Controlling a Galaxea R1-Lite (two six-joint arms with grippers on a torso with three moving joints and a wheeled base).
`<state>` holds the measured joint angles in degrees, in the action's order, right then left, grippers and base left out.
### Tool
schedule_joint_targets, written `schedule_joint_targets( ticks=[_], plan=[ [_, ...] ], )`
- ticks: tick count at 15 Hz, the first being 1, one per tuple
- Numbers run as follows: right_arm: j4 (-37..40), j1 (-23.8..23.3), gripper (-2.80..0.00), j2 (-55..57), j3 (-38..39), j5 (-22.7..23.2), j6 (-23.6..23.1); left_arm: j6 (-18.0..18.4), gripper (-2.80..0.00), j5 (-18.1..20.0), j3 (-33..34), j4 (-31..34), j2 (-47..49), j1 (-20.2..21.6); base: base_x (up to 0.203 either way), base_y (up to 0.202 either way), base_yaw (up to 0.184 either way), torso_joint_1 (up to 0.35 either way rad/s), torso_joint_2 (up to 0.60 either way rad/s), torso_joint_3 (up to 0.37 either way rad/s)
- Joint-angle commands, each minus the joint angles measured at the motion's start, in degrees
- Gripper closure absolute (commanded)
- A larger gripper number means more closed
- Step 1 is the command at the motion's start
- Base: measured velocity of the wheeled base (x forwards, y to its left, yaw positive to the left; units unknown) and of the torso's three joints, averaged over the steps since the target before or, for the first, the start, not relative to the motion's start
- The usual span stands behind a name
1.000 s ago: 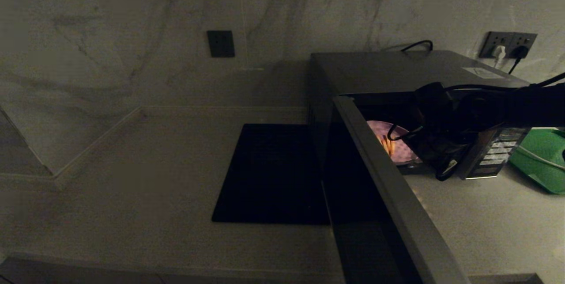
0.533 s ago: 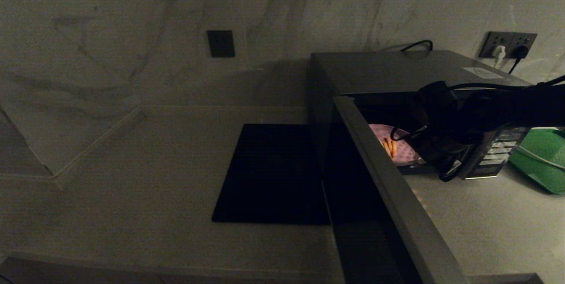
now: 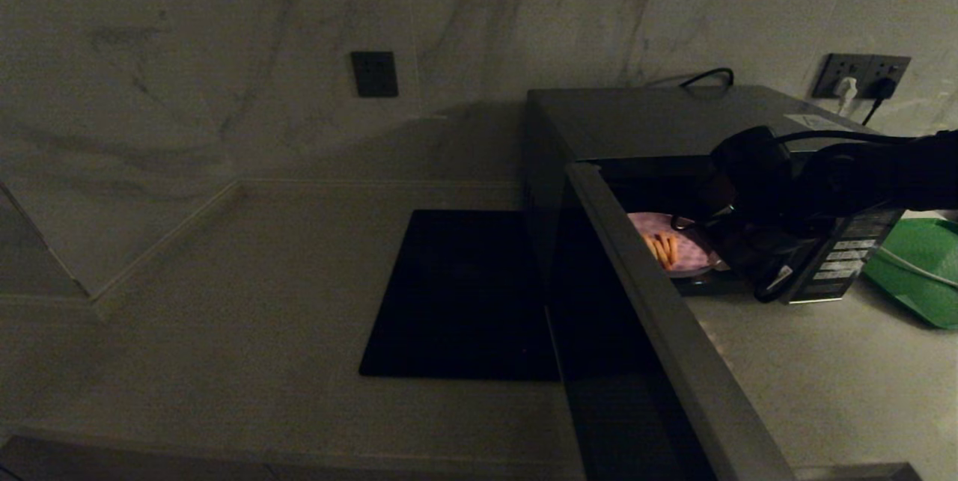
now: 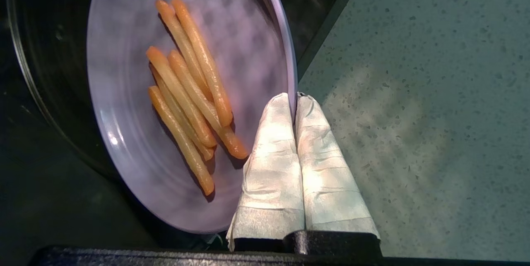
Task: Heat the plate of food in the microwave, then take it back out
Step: Take the plate out of the microwave
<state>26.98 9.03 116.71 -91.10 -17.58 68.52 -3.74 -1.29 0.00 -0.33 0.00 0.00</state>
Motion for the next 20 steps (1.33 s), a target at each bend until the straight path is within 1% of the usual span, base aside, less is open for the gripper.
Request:
schedule_joint_targets(
  ticks=[1, 12, 20],
  plan=[
    [0.18, 0.02, 0.0, -0.69, 0.05, -0.09, 0.38, -0.04, 0.0, -0.03, 0.0, -0.02, -0.09, 0.0, 0.0, 0.0, 0.0, 0.0, 0.0, 0.0],
    [0.14, -0.42, 0.0, -3.8, 1.65, -0.22, 0.38, -0.04, 0.0, -0.03, 0.0, -0.02, -0.09, 0.0, 0.0, 0.0, 0.0, 0.0, 0.0, 0.0],
    [-0.07, -0.51, 0.0, -9.8, 9.12, -0.24, 0.23, -0.04, 0.0, -0.03, 0.0, -0.02, -0.09, 0.0, 0.0, 0.0, 0.0, 0.0, 0.0, 0.0]
  ],
)
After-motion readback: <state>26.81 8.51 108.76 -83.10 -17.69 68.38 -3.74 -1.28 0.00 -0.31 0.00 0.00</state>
